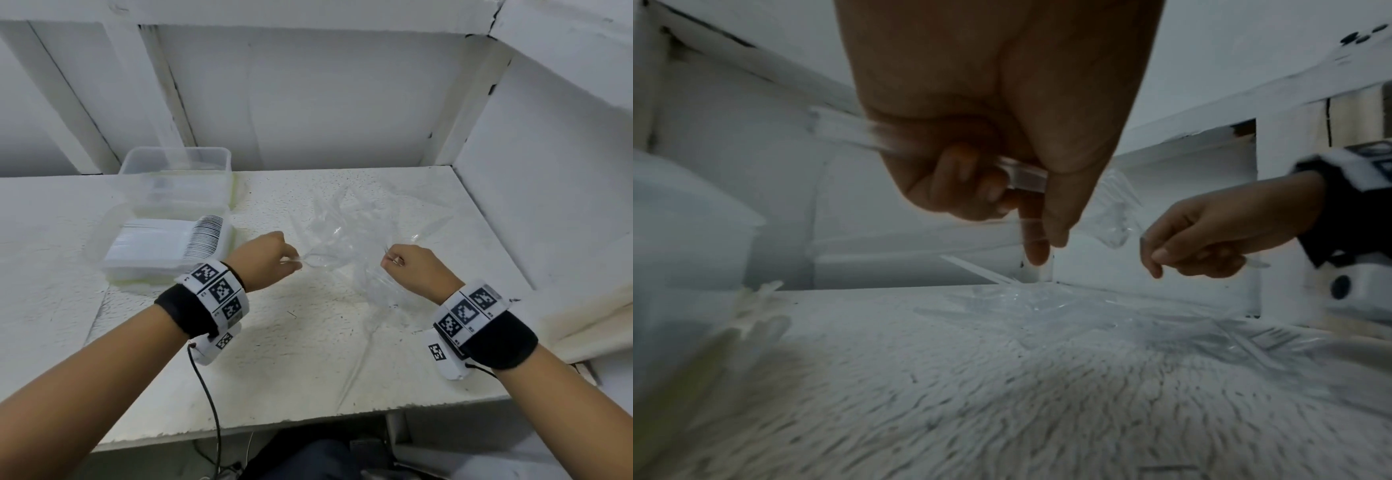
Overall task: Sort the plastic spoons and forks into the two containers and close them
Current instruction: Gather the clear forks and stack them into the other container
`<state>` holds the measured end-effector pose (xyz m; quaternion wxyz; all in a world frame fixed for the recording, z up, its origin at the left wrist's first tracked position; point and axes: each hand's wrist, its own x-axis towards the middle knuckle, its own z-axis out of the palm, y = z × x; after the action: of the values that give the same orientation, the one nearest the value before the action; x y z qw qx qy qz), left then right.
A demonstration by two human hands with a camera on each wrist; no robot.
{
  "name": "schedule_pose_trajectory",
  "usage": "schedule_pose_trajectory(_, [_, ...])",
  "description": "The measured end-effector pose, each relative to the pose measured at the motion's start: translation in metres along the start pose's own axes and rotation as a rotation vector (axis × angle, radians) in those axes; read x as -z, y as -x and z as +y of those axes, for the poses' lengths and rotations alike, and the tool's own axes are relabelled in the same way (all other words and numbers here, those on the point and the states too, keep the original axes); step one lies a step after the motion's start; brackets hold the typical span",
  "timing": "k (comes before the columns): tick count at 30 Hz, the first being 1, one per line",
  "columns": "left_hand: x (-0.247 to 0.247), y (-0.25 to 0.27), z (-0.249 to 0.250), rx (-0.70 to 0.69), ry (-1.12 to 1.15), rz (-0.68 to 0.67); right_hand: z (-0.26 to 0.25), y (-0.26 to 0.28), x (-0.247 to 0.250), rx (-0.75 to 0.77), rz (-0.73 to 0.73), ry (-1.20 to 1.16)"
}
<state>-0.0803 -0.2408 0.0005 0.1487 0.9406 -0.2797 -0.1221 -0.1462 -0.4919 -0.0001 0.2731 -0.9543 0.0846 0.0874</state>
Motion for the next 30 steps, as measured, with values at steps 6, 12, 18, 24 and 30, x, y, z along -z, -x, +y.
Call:
schedule_pose_trajectory(6, [0.001, 0.006, -0.01, 0.072, 0.101, 0.17, -0.007, 0.028, -0.013, -0.065, -0.211, 0.131])
schedule_pose_trajectory(12, [-0.002, 0.002, -0.007, 0.101, 0.207, 0.187, -0.022, 0.063, -0.057, -0.112, -0.403, 0.349])
schedule_pose_trajectory(18, [-0.005, -0.002, 0.003, 0.127, 0.284, 0.13, -0.019, 0.064, -0.057, -0.156, -0.382, 0.153])
schedule_pose_trajectory(24, [-0.009, -0.01, 0.024, 0.08, 0.451, 0.011, -0.01, 0.063, -0.02, -0.309, -0.248, -0.519])
schedule_pose_trajectory(30, [-0.029, -0.032, 0.048, -0.039, 0.21, -0.068, 0.009, 0.051, -0.003, -0.373, 0.058, -1.036])
